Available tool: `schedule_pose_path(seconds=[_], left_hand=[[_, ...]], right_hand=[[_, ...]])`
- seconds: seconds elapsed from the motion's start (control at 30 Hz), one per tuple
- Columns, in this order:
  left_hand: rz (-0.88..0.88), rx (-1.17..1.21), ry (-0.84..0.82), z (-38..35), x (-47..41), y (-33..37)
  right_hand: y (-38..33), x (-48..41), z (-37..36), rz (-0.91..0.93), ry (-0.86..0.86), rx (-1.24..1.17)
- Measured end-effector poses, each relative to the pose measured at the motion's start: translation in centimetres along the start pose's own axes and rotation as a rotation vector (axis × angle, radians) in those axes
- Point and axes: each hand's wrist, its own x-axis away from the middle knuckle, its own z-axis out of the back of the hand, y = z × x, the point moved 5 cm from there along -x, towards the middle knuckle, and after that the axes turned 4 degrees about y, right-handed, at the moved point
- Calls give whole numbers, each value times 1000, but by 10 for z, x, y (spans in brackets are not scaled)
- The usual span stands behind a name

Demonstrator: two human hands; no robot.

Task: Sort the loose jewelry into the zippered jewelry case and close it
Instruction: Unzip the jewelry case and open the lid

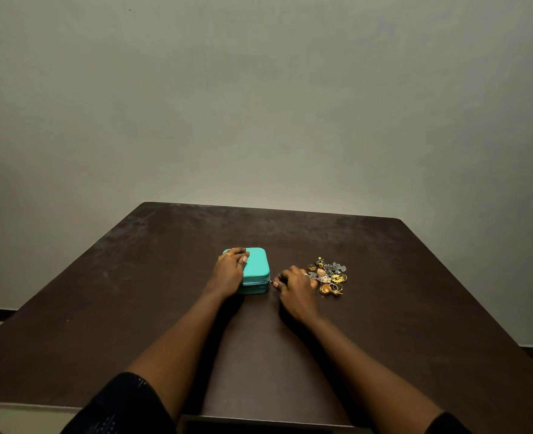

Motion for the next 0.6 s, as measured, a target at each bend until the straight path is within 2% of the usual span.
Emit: schedule_pose_path(seconds=[0.33,0.5,0.6], left_hand=[[-2,-10,-4,1,-1,-1],[-72,-118,221,19,17,7],[-78,-159,367,23,49,17]], right_hand=[[-22,20,-8,63,-11,-112],[-23,15,5,346,-51,112],[-26,9,14,427,-9,142]])
